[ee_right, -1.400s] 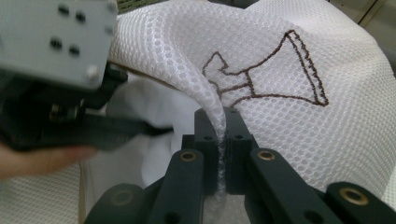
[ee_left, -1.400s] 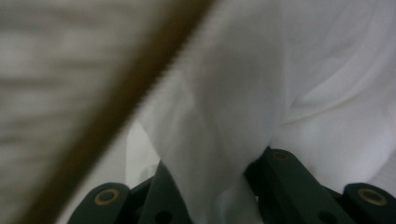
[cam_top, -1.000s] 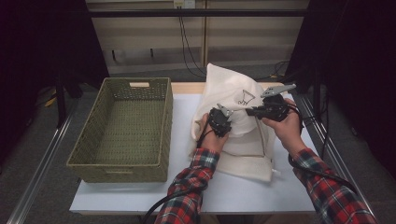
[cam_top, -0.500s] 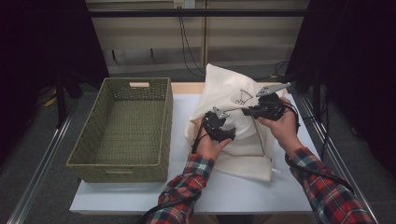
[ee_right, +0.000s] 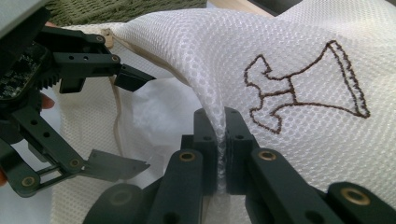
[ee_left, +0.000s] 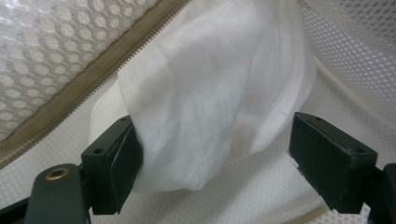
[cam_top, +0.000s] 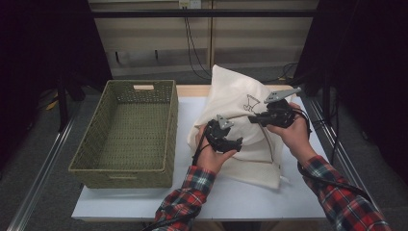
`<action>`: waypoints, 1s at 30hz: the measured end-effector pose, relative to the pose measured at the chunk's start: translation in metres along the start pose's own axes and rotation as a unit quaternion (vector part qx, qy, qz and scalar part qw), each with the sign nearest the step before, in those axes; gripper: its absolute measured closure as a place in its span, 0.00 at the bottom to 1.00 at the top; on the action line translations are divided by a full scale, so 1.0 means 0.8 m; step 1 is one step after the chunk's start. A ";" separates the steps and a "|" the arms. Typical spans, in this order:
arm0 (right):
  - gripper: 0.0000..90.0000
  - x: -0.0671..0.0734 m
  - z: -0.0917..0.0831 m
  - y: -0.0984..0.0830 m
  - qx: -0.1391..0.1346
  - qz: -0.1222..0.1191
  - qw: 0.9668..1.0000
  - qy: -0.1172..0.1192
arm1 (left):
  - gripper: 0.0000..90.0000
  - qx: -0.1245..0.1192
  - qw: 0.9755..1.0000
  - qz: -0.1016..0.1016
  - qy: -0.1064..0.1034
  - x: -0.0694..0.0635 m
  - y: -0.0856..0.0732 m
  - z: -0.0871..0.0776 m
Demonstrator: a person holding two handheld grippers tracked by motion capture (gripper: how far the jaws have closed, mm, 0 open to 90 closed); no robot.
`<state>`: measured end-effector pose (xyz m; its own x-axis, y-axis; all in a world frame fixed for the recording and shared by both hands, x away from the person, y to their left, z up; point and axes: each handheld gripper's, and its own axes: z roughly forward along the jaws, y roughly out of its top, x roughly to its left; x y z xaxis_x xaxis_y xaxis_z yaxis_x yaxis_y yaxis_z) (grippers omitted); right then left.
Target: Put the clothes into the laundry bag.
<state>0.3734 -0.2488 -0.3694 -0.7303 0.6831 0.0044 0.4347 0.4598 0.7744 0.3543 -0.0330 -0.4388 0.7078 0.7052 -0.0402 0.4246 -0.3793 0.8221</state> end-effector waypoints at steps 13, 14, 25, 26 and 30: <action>0.92 0.010 -0.003 -0.006 -0.005 -0.012 1.000 0.023 | 0.20 -0.002 1.000 -0.005 -0.005 0.004 -0.008 -0.013; 0.90 0.010 -0.003 -0.007 -0.006 -0.015 1.000 0.024 | 0.20 -0.003 1.000 -0.004 -0.001 0.004 -0.010 -0.015; 0.95 0.005 -0.006 -0.006 -0.009 -0.012 1.000 0.014 | 0.25 0.006 1.000 -0.004 0.010 0.008 -0.013 -0.019; 0.95 0.004 -0.005 -0.006 -0.008 -0.009 1.000 0.012 | 0.26 0.009 1.000 -0.006 0.010 0.008 -0.013 -0.020; 0.95 0.000 -0.003 -0.004 -0.009 -0.008 1.000 0.011 | 0.37 0.022 1.000 -0.012 0.003 0.010 -0.015 -0.024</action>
<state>0.3706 -0.2518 -0.3705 -0.7480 0.6637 0.0057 0.4135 0.4594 0.7861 0.3441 -0.0109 -0.4379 0.6938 0.7180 -0.0561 0.4657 -0.3880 0.7953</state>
